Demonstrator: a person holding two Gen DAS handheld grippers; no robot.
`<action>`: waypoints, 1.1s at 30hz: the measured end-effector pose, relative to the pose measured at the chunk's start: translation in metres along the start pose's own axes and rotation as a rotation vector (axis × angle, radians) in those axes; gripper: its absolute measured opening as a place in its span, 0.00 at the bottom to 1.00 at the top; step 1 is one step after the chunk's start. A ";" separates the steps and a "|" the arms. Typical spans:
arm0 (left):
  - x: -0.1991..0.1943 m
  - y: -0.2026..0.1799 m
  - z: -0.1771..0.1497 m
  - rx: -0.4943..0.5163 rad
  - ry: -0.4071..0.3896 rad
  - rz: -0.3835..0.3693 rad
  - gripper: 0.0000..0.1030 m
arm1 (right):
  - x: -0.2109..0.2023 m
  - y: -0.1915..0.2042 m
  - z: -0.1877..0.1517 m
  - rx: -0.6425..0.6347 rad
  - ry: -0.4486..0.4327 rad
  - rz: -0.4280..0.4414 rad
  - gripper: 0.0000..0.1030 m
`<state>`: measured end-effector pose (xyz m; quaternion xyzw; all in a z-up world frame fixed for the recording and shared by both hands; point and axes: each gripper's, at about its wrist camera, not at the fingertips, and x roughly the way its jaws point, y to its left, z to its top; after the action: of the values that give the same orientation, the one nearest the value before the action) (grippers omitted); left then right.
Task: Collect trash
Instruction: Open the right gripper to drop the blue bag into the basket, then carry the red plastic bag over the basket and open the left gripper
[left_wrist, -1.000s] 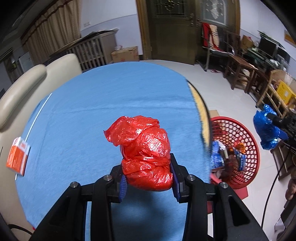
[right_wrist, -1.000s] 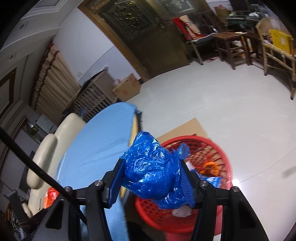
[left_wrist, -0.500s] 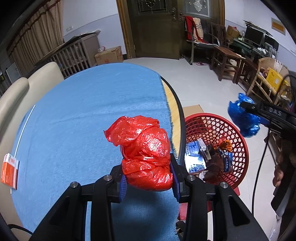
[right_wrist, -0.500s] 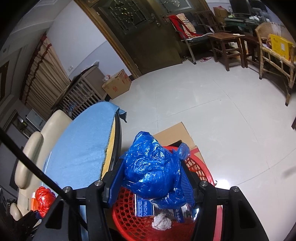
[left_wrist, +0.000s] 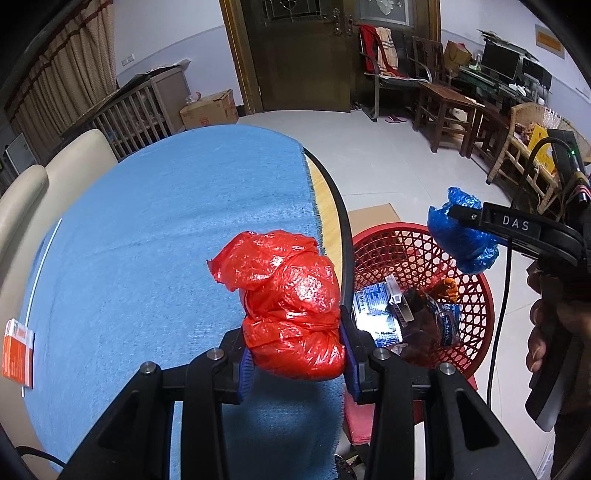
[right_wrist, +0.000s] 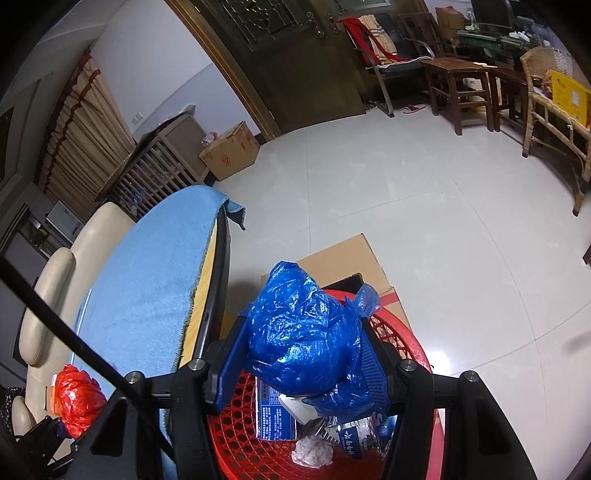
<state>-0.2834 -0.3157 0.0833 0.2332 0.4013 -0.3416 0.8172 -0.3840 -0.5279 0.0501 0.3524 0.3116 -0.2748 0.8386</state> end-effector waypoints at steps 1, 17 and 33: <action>0.001 -0.002 0.000 0.003 0.001 -0.001 0.40 | 0.001 -0.001 0.000 0.003 0.006 0.000 0.59; 0.004 -0.033 0.006 0.053 0.013 -0.031 0.40 | -0.009 -0.023 0.000 0.046 0.021 0.012 0.76; 0.013 -0.080 0.021 0.107 0.022 -0.096 0.40 | -0.121 -0.028 0.015 0.026 -0.188 0.025 0.76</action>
<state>-0.3270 -0.3870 0.0765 0.2607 0.4020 -0.3991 0.7818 -0.4775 -0.5271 0.1329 0.3396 0.2237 -0.3002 0.8628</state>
